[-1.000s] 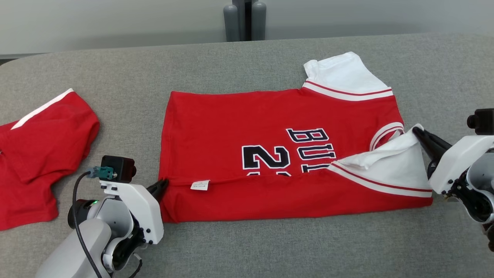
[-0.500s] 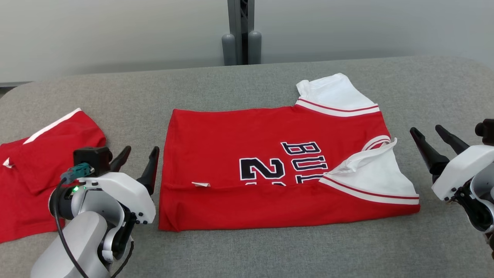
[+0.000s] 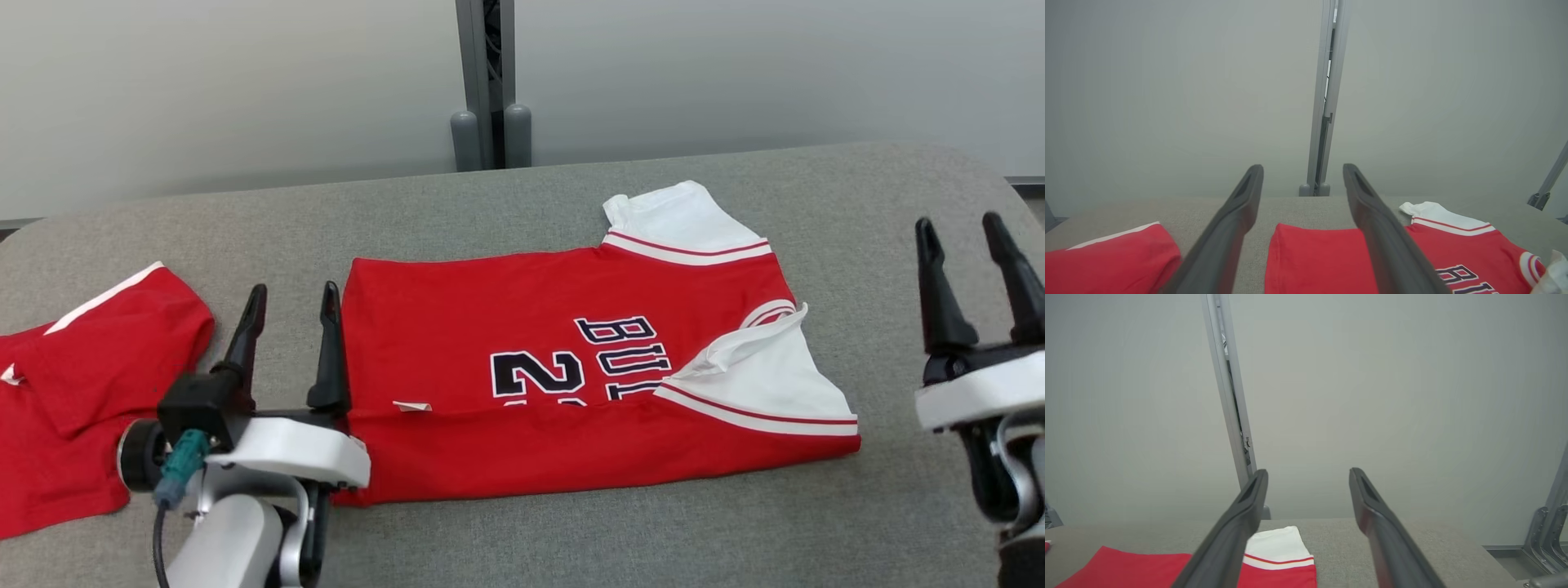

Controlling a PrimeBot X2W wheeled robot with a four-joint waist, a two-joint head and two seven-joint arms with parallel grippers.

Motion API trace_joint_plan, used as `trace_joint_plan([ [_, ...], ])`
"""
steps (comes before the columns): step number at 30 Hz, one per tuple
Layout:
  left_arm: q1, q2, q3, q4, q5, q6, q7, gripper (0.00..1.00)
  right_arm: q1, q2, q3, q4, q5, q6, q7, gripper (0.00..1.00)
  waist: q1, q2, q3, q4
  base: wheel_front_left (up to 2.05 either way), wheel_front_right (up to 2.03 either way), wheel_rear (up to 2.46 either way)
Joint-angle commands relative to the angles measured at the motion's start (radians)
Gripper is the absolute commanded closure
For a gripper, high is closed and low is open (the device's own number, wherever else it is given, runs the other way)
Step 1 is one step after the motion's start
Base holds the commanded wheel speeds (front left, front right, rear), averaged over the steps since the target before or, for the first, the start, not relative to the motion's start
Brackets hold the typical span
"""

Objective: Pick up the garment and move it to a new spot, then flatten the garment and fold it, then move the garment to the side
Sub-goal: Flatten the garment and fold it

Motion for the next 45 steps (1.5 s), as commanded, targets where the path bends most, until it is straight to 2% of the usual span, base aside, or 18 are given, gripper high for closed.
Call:
trace_joint_plan([
  [1,0.047,-0.037,0.032,-0.029,0.06,0.004,-0.002,0.0,0.08,0.066,-0.073,-0.077,-0.081,0.0,-0.003,0.0,0.0,0.0,0.0,-0.001,0.0,0.0,0.0],
  [4,0.106,-0.097,0.088,-0.051,0.135,-0.013,-0.003,0.0,0.177,0.154,-0.149,-0.163,-0.161,0.0,-0.003,0.0,0.0,0.0,-0.002,-0.002,0.0,0.0,0.0],
  [7,0.157,-0.148,0.134,-0.052,0.203,-0.042,-0.003,0.0,0.236,0.206,-0.174,-0.204,-0.211,0.0,-0.003,0.0,0.0,0.0,-0.004,-0.005,0.0,0.0,0.0],
  [10,0.198,-0.183,0.176,-0.051,0.254,-0.075,-0.003,0.0,0.264,0.226,-0.179,-0.212,-0.236,0.0,-0.003,0.0,0.0,0.0,-0.006,-0.007,0.0,0.0,0.0],
  [19,0.228,-0.226,0.239,-0.004,0.324,-0.141,-0.003,0.0,0.281,0.241,-0.18,-0.206,-0.23,0.0,-0.003,0.0,0.0,0.0,-0.012,-0.008,0.0,0.0,0.0],
  [25,0.224,-0.232,0.22,0.209,0.3,-0.152,0.001,0.0,0.293,0.252,-0.187,-0.18,-0.21,0.0,-0.003,0.0,0.0,0.0,-0.006,-0.017,0.0,0.0,0.0],
  [28,0.191,-0.234,0.207,0.324,0.277,-0.147,0.037,0.0,0.291,0.256,-0.183,-0.171,-0.204,0.0,-0.003,0.0,0.0,0.0,0.006,-0.027,0.0,0.0,0.0],
  [38,0.129,-0.234,0.208,0.468,0.268,-0.081,0.068,0.0,0.276,0.259,-0.184,-0.152,-0.196,0.0,-0.003,0.0,0.0,0.0,0.025,-0.041,0.0,0.0,0.0],
  [43,0.114,-0.235,0.195,0.511,0.25,-0.103,0.08,0.0,0.274,0.26,-0.186,-0.141,-0.194,0.0,-0.003,0.0,0.0,0.0,0.024,-0.041,0.0,0.0,0.0],
  [44,0.114,-0.236,0.19,0.516,0.245,-0.11,0.084,0.09,0.274,0.26,-0.187,-0.137,-0.193,0.0,-0.003,0.0,0.0,0.0,0.024,-0.04,0.0,0.0,0.0],
  [45,0.114,-0.236,0.184,0.52,0.238,-0.12,0.088,0.59,0.274,0.26,-0.189,-0.13,-0.193,0.0,-0.003,0.0,0.0,0.0,0.024,-0.04,0.0,0.0,0.0],
])
